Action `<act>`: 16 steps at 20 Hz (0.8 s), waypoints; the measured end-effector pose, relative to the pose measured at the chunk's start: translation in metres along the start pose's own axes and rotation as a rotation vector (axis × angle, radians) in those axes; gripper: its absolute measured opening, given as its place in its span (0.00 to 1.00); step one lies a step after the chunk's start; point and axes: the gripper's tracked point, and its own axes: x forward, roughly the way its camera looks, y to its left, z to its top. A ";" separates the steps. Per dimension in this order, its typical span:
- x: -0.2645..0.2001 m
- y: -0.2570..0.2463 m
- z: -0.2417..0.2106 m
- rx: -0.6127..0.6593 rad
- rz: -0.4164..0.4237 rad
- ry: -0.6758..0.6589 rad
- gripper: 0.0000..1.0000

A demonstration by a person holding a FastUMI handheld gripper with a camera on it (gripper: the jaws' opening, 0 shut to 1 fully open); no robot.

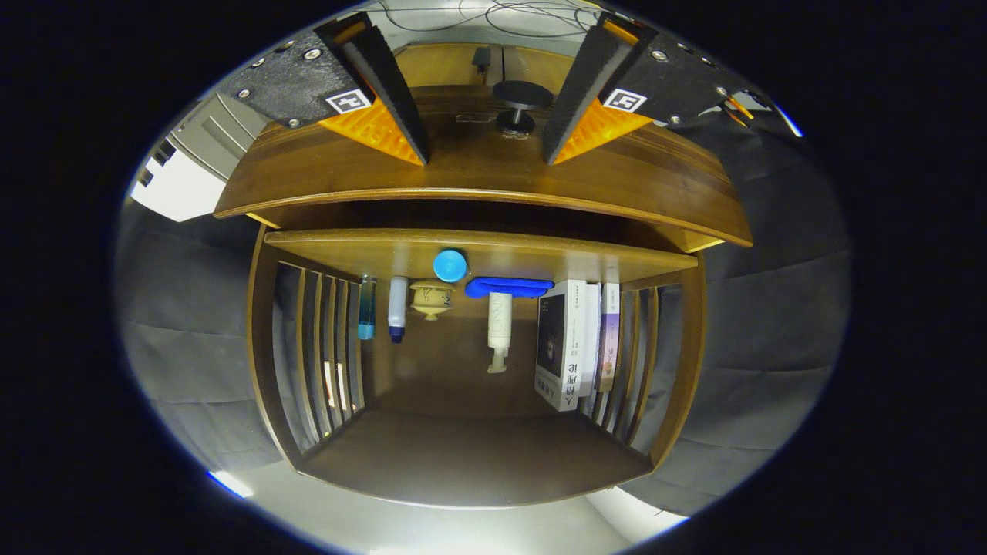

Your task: Pull open the drawer, take out the items inside it, and place them on the countertop above the cabinet.

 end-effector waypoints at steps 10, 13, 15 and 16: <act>0.040 -0.002 0.004 -0.025 0.043 -0.015 0.93; 0.052 -0.003 0.006 -0.028 0.048 -0.006 0.93; 0.060 -0.003 0.007 -0.018 0.054 -0.006 0.93; 0.065 -0.004 0.007 -0.018 0.057 -0.007 0.93</act>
